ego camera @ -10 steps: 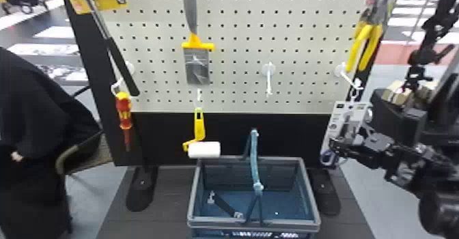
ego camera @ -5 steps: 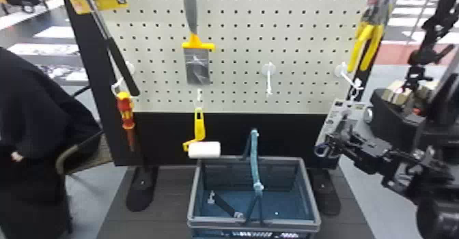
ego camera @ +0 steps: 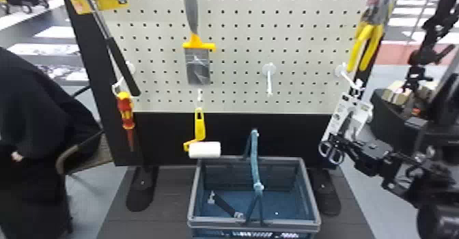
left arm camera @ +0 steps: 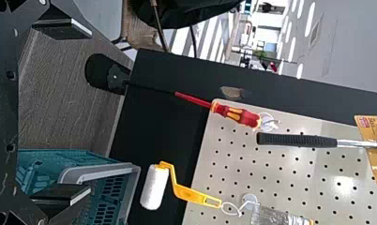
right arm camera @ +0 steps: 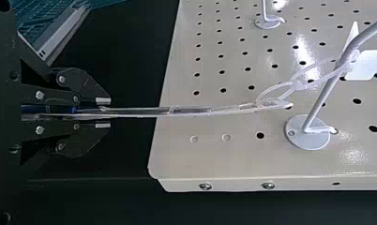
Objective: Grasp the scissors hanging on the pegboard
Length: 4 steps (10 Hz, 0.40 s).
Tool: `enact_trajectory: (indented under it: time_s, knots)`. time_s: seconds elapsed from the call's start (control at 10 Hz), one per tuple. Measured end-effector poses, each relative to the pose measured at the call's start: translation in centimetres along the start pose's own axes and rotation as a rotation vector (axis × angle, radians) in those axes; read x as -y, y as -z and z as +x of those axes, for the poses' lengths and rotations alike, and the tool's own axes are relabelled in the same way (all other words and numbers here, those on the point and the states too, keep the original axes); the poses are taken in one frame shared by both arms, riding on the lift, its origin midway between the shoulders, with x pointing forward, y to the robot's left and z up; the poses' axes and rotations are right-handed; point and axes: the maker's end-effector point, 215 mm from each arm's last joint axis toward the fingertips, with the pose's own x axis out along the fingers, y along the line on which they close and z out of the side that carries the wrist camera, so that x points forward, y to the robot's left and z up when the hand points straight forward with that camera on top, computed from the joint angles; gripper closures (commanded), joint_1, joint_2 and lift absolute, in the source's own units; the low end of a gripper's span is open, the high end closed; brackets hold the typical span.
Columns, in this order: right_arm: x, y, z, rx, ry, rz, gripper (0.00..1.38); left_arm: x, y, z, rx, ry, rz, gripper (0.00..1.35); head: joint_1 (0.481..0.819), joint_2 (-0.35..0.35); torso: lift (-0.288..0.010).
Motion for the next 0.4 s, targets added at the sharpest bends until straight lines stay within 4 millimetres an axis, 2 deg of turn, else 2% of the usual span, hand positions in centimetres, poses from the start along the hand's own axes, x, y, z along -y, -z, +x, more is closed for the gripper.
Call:
enact_trajectory:
  time_s: [0.4]
  knots:
    - [-0.02, 0.36, -0.08, -0.005, 0.001, 0.009, 1.3, 0.0, 0.02, -0.03, 0.0, 0.0, 0.001, 0.14, 0.549, 0.0, -0.1]
